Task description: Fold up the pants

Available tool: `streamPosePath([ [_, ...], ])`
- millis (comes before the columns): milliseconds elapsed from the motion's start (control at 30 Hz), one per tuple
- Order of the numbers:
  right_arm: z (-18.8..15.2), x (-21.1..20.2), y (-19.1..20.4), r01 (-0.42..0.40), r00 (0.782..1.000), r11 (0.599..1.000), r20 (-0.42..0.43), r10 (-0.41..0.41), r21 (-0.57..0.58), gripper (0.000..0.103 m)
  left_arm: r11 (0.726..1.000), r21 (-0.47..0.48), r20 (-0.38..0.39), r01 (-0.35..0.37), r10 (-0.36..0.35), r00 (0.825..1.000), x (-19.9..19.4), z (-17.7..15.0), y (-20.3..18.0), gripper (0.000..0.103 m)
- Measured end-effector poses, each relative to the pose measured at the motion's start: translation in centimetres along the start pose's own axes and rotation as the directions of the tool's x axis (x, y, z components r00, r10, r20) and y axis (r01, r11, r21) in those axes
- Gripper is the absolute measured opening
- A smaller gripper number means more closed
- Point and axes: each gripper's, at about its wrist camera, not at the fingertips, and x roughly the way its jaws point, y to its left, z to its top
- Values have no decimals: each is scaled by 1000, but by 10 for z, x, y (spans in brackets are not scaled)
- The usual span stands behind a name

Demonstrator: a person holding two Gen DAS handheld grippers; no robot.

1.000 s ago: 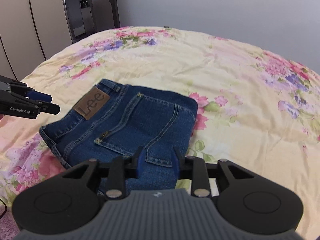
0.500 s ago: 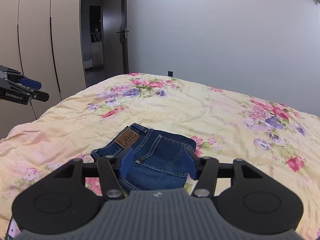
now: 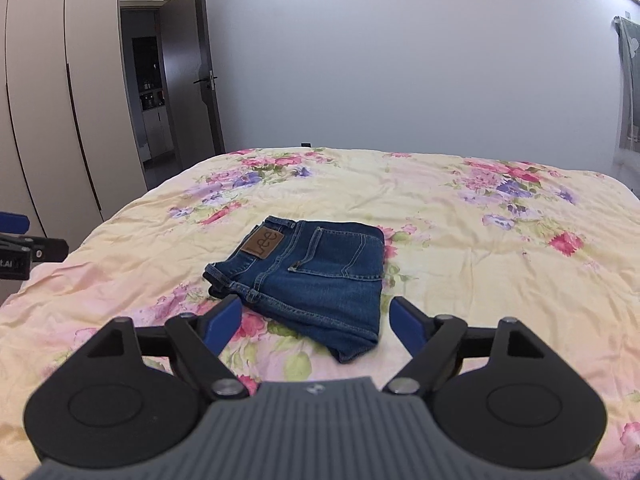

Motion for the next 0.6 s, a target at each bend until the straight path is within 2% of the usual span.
streamPosePath([
  [200,-25,5,9,4,998,1000,-57,-4,4,79,1000,11,-17,17,-17,1000,13,-14,-32,90],
  [300,-32,11,10,10,996,1000,-84,-10,0,79,999,7,-52,32,-32,998,20,-21,-43,90],
  [400,-34,13,9,7,996,1000,-87,-6,6,79,999,12,-86,36,-35,996,26,-28,-52,90],
  [600,-35,12,6,5,997,1000,-79,-4,4,81,999,1,-102,52,-52,993,27,-31,-57,90],
])
